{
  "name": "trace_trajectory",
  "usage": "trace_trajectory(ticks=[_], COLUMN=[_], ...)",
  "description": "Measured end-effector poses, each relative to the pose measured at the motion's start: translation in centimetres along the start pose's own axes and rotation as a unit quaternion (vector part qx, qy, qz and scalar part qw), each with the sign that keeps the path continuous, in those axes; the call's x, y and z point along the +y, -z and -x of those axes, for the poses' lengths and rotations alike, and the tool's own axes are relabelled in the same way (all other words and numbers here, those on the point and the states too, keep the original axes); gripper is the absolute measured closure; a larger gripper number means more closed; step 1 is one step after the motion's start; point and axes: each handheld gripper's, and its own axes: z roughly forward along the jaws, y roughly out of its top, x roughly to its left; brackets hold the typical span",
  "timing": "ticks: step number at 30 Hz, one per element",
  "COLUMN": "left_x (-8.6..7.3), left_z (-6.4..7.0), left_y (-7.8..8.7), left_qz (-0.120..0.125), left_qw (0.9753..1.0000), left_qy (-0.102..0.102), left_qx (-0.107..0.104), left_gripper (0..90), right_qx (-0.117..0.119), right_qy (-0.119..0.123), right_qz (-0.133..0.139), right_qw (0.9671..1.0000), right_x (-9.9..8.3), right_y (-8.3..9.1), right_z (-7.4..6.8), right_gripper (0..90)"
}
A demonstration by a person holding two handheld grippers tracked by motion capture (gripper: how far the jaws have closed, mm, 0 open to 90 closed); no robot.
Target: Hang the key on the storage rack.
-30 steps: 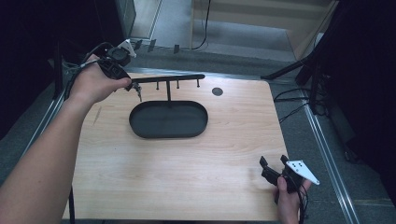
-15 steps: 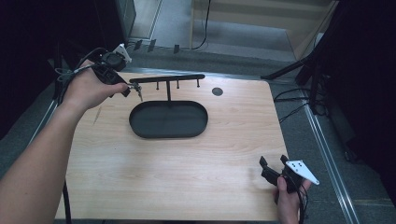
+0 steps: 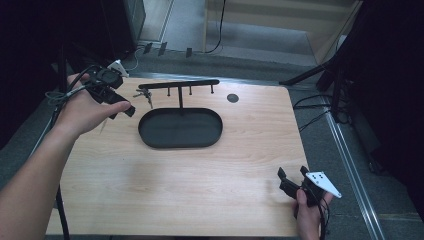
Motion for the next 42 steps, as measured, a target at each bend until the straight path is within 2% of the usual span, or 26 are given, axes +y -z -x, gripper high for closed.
trace_trajectory(ticks=[4,6,9,10,17,20,21,22,25,26,27,28,29,33,38,40,42], left_x=[-1.2,-2.3,-2.9,-3.7,-5.9,-7.5,-7.5,-8.3,-9.1,-9.9,-9.9,-10.8,-10.8,-12.5,-14.9,-16.5,-17.0], left_z=[0.1,0.3,0.4,0.4,0.3,0.6,0.6,0.7,0.7,0.6,0.6,0.5,0.5,0.3,0.2,0.3,0.3], left_y=[-0.3,-0.7,-1.0,-1.3,-2.3,-3.3,-3.3,-3.9,-4.3,-4.9,-4.9,-5.5,-5.5,-6.5,-7.8,-8.9,-9.2], left_qz=[-0.006,-0.007,-0.009,-0.007,-0.009,-0.017,-0.017,-0.019,-0.019,-0.021,-0.021,-0.019,-0.019,-0.016,0.009,0.012,0.014], left_qw=[1.0000,0.9999,0.9999,0.9999,0.9998,0.9997,0.9997,0.9995,0.9995,0.9993,0.9993,0.9991,0.9991,0.9988,0.9977,0.9973,0.9969], left_qy=[0.005,-0.002,-0.003,0.001,0.007,0.010,0.010,0.012,0.015,0.020,0.020,0.027,0.027,0.039,0.062,0.070,0.075], left_qx=[-0.006,-0.009,-0.009,-0.012,-0.018,-0.018,-0.018,-0.020,-0.021,-0.023,-0.023,-0.026,-0.026,-0.025,-0.025,-0.020,-0.018], left_gripper=[0.0,0.0,0.0,0.0,0.0,0.0,0.0,0.0,0.0,0.0,0.0,0.0,0.0,0.0,0.0,0.0,0.0], right_qx=[0.000,0.000,0.000,0.000,-0.002,-0.002,-0.002,-0.002,-0.003,-0.002,-0.001,-0.002,-0.003,-0.002,-0.005,-0.006,-0.006], right_qy=[0.000,0.000,0.001,0.000,0.000,0.001,0.001,0.001,0.001,0.000,0.000,0.002,0.003,0.001,0.002,0.004,0.003], right_qz=[0.000,0.000,0.000,0.000,0.000,-0.001,-0.001,-0.001,0.000,-0.002,-0.002,-0.002,-0.002,-0.002,-0.001,-0.001,-0.001], right_qw=[1.0000,1.0000,1.0000,1.0000,1.0000,1.0000,1.0000,1.0000,1.0000,1.0000,1.0000,1.0000,1.0000,1.0000,1.0000,1.0000,1.0000], right_x=[0.0,0.0,0.0,0.0,0.0,0.0,0.0,0.0,0.0,0.0,0.0,0.0,0.0,0.0,0.0,0.0,0.0], right_y=[0.0,0.0,0.0,0.0,0.0,0.0,0.0,0.0,0.0,0.0,0.0,0.0,0.0,0.0,0.0,0.0,0.0], right_z=[0.0,0.0,0.0,0.0,-0.1,-0.1,-0.1,-0.1,-0.1,-0.1,-0.1,-0.2,-0.2,-0.2,-0.2,-0.2,-0.2], right_gripper=[13.3,13.3,13.3,13.3,13.3,13.3,13.3,13.3,13.4,13.3,13.4,13.3,13.4,13.4,13.3,13.4,13.4])
